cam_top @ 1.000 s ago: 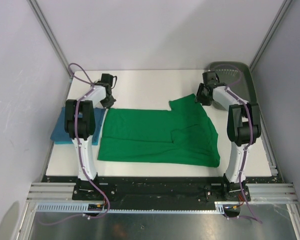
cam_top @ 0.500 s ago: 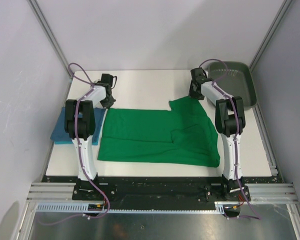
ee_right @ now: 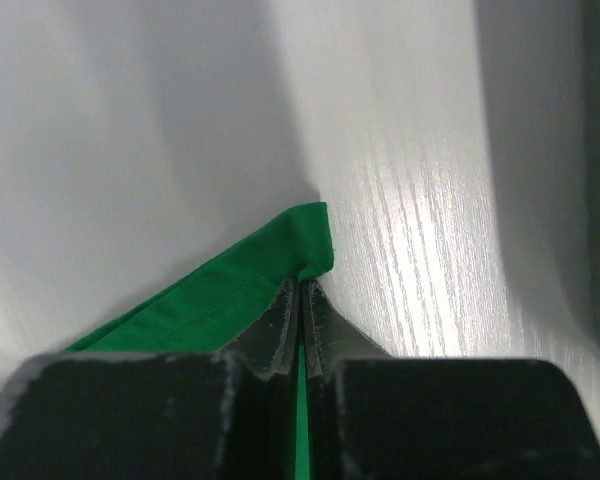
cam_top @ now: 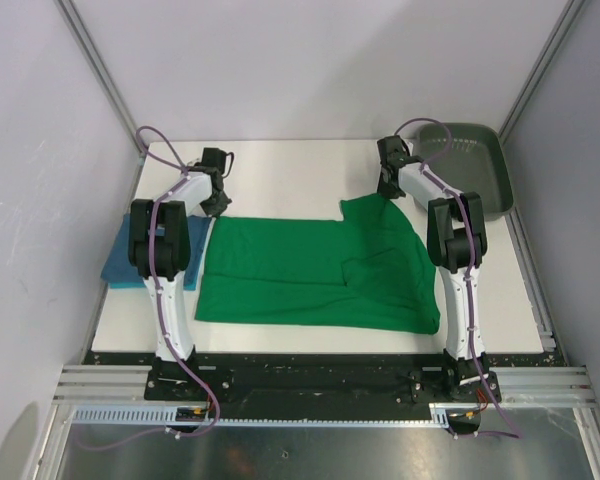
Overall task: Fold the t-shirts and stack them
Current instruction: Grap the side of the flattened tshirt furthest away from the robot with both arms, then fold the other side of the tshirt into a rectangle
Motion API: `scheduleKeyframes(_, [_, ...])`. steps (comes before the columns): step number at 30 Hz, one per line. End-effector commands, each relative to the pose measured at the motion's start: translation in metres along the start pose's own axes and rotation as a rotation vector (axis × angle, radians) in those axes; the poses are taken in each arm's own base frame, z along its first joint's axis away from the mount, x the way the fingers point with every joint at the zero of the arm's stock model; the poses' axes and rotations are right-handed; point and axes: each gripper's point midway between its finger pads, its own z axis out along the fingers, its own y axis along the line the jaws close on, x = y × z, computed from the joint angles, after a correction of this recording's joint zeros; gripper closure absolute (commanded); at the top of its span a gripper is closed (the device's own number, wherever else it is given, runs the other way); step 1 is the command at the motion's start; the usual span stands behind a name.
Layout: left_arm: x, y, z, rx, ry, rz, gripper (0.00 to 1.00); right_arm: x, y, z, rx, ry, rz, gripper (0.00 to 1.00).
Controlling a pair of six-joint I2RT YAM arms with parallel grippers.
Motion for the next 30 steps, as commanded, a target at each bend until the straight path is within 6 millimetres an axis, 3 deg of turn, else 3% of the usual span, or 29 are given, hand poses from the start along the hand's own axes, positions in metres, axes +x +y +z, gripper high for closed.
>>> scheduleKeyframes(1, [-0.005,0.008,-0.013,-0.005,-0.012,0.014,1.00,0.001,-0.010,-0.008,0.048,0.010,-0.002,0.99])
scheduleKeyframes(10, [-0.027,0.005,-0.036,0.032,-0.070,0.005,1.00,-0.047,-0.017,-0.057,0.059,-0.093,0.029,1.00])
scheduleKeyframes(15, [-0.035,0.006,-0.049,0.050,-0.093,-0.006,1.00,-0.055,-0.023,-0.084,0.059,-0.118,0.045,1.00])
scheduleKeyframes(20, [-0.036,0.009,-0.060,0.064,-0.104,-0.007,1.00,-0.044,-0.029,-0.105,0.058,-0.112,0.060,1.00])
scheduleKeyframes(30, [-0.002,0.035,-0.079,0.073,-0.063,-0.032,1.00,0.025,-0.049,-0.150,0.048,-0.030,0.094,1.00])
